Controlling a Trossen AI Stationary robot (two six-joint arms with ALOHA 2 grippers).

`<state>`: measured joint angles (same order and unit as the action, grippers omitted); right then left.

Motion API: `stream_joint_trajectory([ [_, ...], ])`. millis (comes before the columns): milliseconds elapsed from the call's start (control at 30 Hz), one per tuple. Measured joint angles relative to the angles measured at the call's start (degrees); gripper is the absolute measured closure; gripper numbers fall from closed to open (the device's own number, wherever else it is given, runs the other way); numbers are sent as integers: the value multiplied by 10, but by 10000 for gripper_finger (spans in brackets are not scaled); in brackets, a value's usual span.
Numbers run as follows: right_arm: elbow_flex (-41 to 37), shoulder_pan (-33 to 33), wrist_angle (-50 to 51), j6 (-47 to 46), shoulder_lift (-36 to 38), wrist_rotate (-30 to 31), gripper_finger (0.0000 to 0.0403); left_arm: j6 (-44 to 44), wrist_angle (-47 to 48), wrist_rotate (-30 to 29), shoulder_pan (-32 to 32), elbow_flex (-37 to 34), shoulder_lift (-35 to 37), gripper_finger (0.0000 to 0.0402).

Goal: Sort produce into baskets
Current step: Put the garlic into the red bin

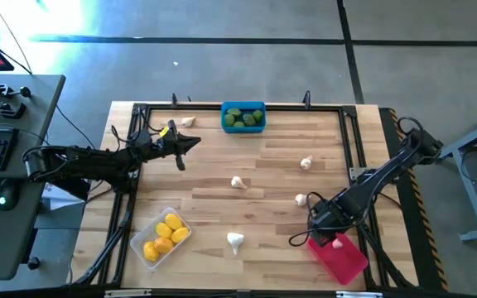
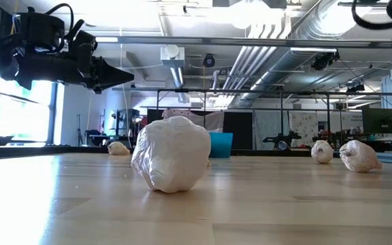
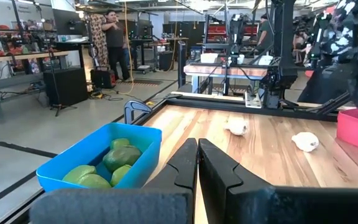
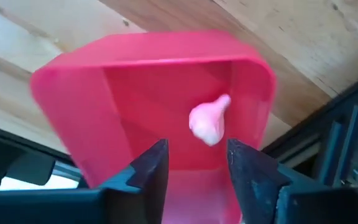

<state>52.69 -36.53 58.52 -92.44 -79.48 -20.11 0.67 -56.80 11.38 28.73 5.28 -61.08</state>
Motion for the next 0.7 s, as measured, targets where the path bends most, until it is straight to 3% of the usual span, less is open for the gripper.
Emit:
stream_joint_trajectory([
  [167, 37, 5, 33, 29, 0, 6, 291, 0, 0, 0, 0, 0, 0, 402],
  [467, 81, 32, 61, 105, 1, 55, 395, 0, 0, 0, 0, 0, 0, 401],
  [700, 95, 69, 67, 170, 19, 123, 393, 0, 0, 0, 0, 0, 0, 401],
])
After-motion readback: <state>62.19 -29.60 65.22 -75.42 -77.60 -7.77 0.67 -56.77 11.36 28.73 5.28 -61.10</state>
